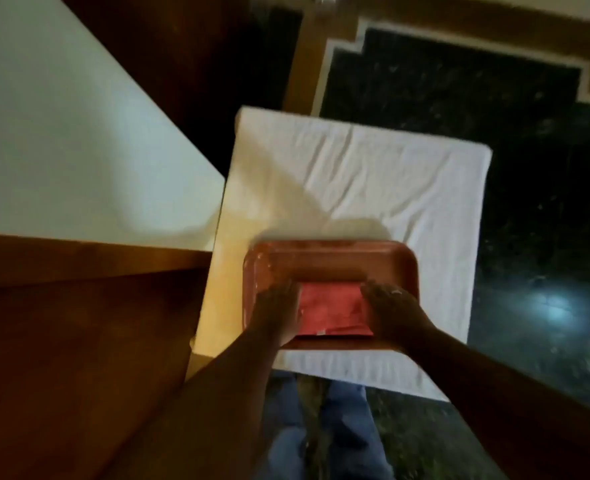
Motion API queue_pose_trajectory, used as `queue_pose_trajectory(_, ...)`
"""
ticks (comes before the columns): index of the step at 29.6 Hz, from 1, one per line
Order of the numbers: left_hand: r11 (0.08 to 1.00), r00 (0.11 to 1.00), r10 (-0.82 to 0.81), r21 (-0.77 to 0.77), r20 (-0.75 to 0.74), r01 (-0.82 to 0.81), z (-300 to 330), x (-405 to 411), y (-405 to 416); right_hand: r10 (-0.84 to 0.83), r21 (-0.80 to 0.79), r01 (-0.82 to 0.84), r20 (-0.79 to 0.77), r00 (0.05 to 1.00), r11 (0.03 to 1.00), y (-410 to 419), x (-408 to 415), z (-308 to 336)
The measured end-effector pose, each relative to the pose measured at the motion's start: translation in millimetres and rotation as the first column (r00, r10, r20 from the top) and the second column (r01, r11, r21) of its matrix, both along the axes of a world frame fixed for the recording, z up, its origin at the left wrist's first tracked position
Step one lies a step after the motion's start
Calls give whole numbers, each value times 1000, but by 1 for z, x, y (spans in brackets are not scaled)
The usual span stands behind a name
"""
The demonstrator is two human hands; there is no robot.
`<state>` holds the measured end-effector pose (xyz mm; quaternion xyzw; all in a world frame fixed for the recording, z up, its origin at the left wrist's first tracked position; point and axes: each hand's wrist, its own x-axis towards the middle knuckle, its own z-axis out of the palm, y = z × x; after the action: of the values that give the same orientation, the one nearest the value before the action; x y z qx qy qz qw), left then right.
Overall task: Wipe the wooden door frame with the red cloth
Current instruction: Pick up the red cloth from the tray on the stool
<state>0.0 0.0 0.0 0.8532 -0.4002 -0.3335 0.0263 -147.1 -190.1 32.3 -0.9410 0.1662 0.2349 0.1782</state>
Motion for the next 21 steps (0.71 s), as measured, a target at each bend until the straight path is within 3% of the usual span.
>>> queue_pose_trajectory(4, 997, 997, 58, -52, 49, -55, -49, 8, 4, -6, -67, -8, -199, 980, 998, -5, 22, -60)
queue_pose_trajectory(8, 993, 1000, -9, -118, 30, 12, -64, 16, 4, 15, -88, -37, -241, 970, 995, 1, 28, -79)
queue_pose_trajectory(11, 992, 968, 74, -84, -240, -97, -41, 20, 9, -25, 17, 33, -334, 942, 999, 1, 20, -55)
queue_pose_trajectory(13, 963, 854, 217, -38, -474, -265, -11, 27, 12, -176, 172, 247, -347, 921, 954, 0, 19, -21)
queue_pose_trajectory(14, 925, 775, 291, -40, -561, -377, 7, 33, 12, -309, 267, 414, -359, 881, 870, -3, 19, -2)
queue_pose_trajectory(16, 814, 614, 378, -66, -693, -577, 48, 43, 11, -586, 430, 691, -368, 722, 581, -10, 22, 42)
queue_pose_trajectory(19, 667, 495, 406, -121, -768, -735, 106, 54, 10, -791, 664, 722, -331, 515, 192, -23, 22, 105)
queue_pose_trajectory(21, 576, 466, 414, -172, -782, -799, 148, 58, 10, -835, 744, 668, -362, 414, 9, -26, 27, 147)
